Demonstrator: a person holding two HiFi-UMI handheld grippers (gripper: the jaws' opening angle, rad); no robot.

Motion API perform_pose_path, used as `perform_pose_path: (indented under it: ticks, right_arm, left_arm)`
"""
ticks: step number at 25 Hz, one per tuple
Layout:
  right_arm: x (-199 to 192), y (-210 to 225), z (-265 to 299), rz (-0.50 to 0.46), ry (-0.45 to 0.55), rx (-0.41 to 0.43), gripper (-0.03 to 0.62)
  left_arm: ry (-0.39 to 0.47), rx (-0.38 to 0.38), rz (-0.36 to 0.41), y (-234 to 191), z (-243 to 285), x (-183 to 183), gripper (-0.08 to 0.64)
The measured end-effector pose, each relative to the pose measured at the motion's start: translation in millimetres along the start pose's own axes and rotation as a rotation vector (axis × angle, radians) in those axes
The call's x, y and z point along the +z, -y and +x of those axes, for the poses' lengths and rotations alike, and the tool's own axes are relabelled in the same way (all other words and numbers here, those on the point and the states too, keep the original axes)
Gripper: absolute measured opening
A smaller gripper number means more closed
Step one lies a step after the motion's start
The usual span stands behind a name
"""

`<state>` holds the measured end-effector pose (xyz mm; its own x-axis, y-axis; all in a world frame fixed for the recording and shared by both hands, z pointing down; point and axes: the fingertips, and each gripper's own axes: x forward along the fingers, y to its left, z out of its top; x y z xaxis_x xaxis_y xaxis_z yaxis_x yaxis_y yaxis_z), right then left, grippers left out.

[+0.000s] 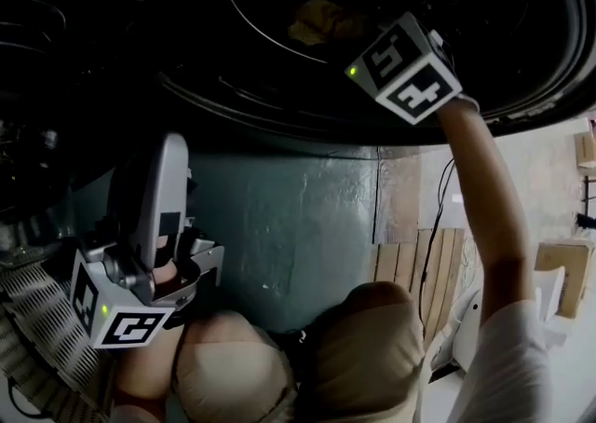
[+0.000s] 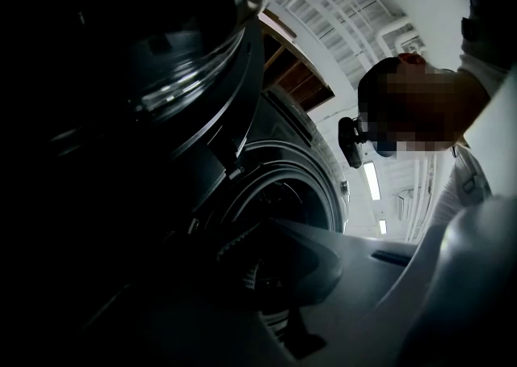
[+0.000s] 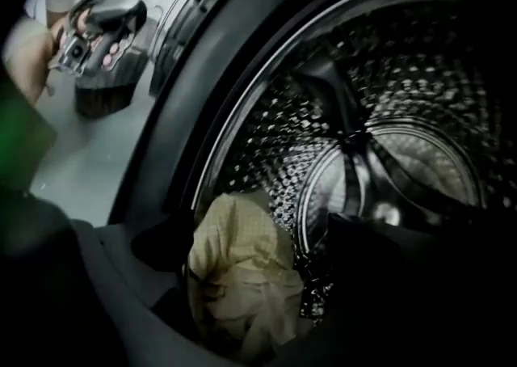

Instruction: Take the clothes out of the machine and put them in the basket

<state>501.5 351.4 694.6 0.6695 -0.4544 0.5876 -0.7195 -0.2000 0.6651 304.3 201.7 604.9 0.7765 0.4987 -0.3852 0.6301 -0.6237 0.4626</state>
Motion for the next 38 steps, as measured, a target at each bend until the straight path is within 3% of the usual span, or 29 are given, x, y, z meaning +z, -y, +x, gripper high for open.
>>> perform_pose_path:
  ticks: [6, 14, 27, 28, 30, 32, 35, 38]
  right_arm:
    - [-39, -5, 31, -0.081, -0.168, 0.142, 0.503]
    - [-84, -13, 78, 0.131, -0.342, 0.285, 0.505]
    - [-100, -36, 123, 0.167, -0.446, 0.37, 0.5]
    - [-99, -38, 123, 0.168, -0.451, 0.379, 0.489]
    - [-98, -43, 122, 0.155, -0.456, 0.393, 0.39]
    - [-99, -41, 120, 0.106, -0.474, 0.352, 0.302]
    - [-106, -26, 111, 0.048, -0.528, 0.254, 0.248]
    - [-101, -22, 105, 0.07, -0.497, 0.224, 0.227]
  left_arm:
    - [0.001, 0.038, -0.009, -8, -20, 4, 0.013]
    - [-0.004, 0.05, -0.009, -9, -27, 1, 0.012]
    - [-0.027, 0.06, 0.016, -5, -30, 3, 0.012]
    - [-0.028, 0.059, 0.017, -4, -30, 3, 0.012]
    - [-0.033, 0.051, 0.024, 1, -28, 3, 0.012]
    - [-0.031, 0.044, 0.033, 7, -28, 5, 0.012]
    - [-0.009, 0.06, 0.036, 7, -34, 13, 0.012]
    - [0.019, 0.099, 0.026, 0, -42, 21, 0.012]
